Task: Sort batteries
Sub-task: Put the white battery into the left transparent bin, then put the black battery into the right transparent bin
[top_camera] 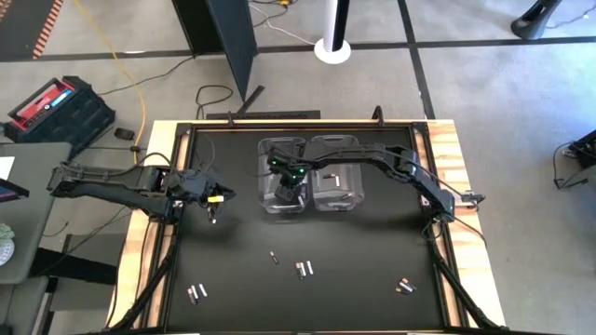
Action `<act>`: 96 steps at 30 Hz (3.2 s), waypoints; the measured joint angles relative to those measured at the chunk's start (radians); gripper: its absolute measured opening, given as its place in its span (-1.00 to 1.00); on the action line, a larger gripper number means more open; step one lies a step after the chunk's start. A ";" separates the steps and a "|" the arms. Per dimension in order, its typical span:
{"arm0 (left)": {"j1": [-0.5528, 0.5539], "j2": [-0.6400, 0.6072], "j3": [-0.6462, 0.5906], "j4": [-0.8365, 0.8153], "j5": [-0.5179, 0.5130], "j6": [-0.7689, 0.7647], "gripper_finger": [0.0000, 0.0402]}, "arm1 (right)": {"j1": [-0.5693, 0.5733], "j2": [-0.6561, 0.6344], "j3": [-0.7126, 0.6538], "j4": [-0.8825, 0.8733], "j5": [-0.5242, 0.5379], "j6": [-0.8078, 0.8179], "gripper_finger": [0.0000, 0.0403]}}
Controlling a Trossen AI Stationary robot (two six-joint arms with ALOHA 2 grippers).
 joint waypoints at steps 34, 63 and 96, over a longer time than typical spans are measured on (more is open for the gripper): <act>0.000 0.000 0.000 -0.006 0.000 0.009 -0.72 | 0.063 -0.551 -0.010 -0.457 0.144 0.309 -0.37; 0.000 0.000 0.000 -0.048 0.000 0.011 -0.72 | 0.926 -0.977 -0.841 -0.488 -0.059 1.606 -0.37; 0.000 0.000 0.000 -0.047 -0.004 0.008 -0.72 | 0.985 -0.661 -0.936 -0.151 -0.341 1.469 -0.37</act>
